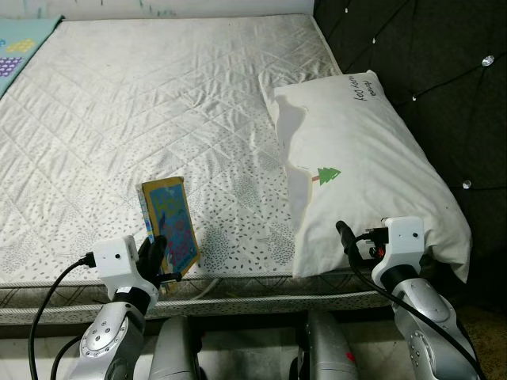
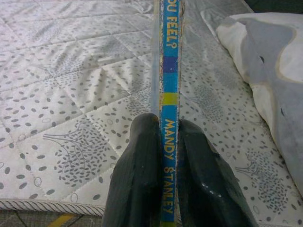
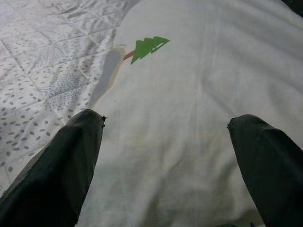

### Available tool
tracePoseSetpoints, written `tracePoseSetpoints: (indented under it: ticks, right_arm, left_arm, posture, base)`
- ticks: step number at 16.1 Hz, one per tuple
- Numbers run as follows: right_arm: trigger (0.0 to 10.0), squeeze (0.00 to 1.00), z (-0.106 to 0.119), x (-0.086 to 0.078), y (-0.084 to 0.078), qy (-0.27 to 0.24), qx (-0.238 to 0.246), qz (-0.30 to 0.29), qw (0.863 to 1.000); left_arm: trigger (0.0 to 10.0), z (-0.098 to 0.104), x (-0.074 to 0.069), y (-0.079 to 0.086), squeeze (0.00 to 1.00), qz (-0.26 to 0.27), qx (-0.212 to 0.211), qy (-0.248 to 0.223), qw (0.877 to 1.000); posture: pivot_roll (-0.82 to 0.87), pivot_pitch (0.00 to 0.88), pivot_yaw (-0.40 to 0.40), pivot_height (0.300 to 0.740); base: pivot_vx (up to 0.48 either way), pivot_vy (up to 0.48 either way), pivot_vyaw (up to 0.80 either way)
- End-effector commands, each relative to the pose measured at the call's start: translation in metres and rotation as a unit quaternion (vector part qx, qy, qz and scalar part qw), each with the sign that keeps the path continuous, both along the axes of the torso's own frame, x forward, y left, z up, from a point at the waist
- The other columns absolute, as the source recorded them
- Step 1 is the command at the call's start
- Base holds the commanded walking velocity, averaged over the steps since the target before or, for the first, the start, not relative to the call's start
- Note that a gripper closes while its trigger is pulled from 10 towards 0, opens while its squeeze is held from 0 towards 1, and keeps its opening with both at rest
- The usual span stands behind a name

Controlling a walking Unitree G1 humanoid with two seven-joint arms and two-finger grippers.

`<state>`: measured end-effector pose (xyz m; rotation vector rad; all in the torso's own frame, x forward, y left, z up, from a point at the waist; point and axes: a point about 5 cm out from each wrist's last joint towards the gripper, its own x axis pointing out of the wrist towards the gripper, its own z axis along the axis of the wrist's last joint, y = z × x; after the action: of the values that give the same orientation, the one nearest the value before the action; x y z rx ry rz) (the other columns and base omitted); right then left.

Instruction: Clean up the room

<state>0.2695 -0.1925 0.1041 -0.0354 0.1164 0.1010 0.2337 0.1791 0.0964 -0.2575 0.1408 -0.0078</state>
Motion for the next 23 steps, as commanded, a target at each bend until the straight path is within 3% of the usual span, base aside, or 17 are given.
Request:
tracePoseSetpoints:
  ticks: [1, 4, 8, 10, 13, 16, 18, 21, 22, 23]
  right_arm:
    - [10.0, 0.00, 0.002, 0.000, 0.000, -0.005, -0.002, 0.001, 1.000]
    - [10.0, 0.00, 0.005, 0.002, -0.001, -0.013, -0.006, 0.002, 1.000]
    - [10.0, 0.00, 0.006, 0.001, -0.004, -0.012, -0.013, -0.001, 1.000]
    - [10.0, 0.00, 0.006, 0.000, -0.006, -0.011, -0.015, -0.003, 1.000]
    - [10.0, 0.00, 0.008, -0.002, -0.008, -0.010, -0.022, -0.003, 1.000]
    - [10.0, 0.00, 0.011, -0.003, -0.016, -0.011, -0.034, -0.007, 0.999]
    - [10.0, 0.00, 0.013, -0.003, -0.018, -0.012, -0.039, -0.008, 0.999]
    - [10.0, 0.00, 0.016, -0.004, -0.020, -0.013, -0.047, -0.004, 0.999]
    - [10.0, 0.00, 0.017, -0.004, -0.021, -0.013, -0.048, -0.004, 0.999]
    - [10.0, 0.00, 0.018, -0.004, -0.022, -0.014, -0.051, -0.004, 0.999]
  left_arm:
    - [10.0, 0.004, 0.001, 0.002, 0.00, 0.005, 0.007, -0.009, 1.000]
    - [10.0, 0.005, 0.003, 0.011, 0.00, 0.057, 0.015, -0.010, 0.998]
    - [10.0, 0.012, 0.012, 0.007, 0.00, 0.034, -0.037, -0.018, 0.999]
    - [10.0, 0.013, 0.022, 0.006, 0.00, 0.029, -0.101, -0.014, 0.994]
    - [10.0, 0.017, 0.047, -0.002, 0.00, -0.011, -0.242, 0.001, 0.970]
    - [10.0, 0.019, 0.074, -0.007, 0.00, -0.040, -0.299, 0.024, 0.953]
    - [10.0, 0.016, 0.089, -0.006, 0.00, -0.021, -0.348, 0.036, 0.936]
    - [10.0, -0.007, 0.099, -0.032, 0.00, -0.087, -0.315, 0.153, 0.933]
    - [10.0, -0.011, 0.100, -0.037, 0.00, -0.096, -0.312, 0.168, 0.930]
    - [10.0, -0.019, 0.097, -0.050, 0.00, -0.145, -0.301, 0.202, 0.921]
  posture:
    - [-0.07, 0.170, 0.017, 0.580]
    - [-0.07, 0.171, 0.018, 0.580]
    - [-0.08, 0.176, 0.009, 0.580]
    - [-0.09, 0.182, 0.002, 0.580]
    - [-0.12, 0.187, -0.007, 0.580]
    - [-0.15, 0.184, -0.019, 0.580]
    - [-0.16, 0.182, -0.026, 0.580]
    - [-0.19, 0.183, -0.034, 0.580]
    - [-0.19, 0.182, -0.036, 0.580]
    - [-0.20, 0.180, -0.038, 0.580]
  base:
    - [0.000, 0.000, 0.00]
    - [0.000, 0.000, 0.00]
    - [0.000, 0.000, 0.00]
    - [0.000, 0.000, 0.00]
    - [0.000, 0.000, 0.00]
    - [0.000, 0.000, 0.00]
    - [0.000, 0.000, 0.00]
    - [0.000, 0.000, 0.00]
    - [0.000, 0.000, 0.00]
    - [0.000, 0.000, 0.00]
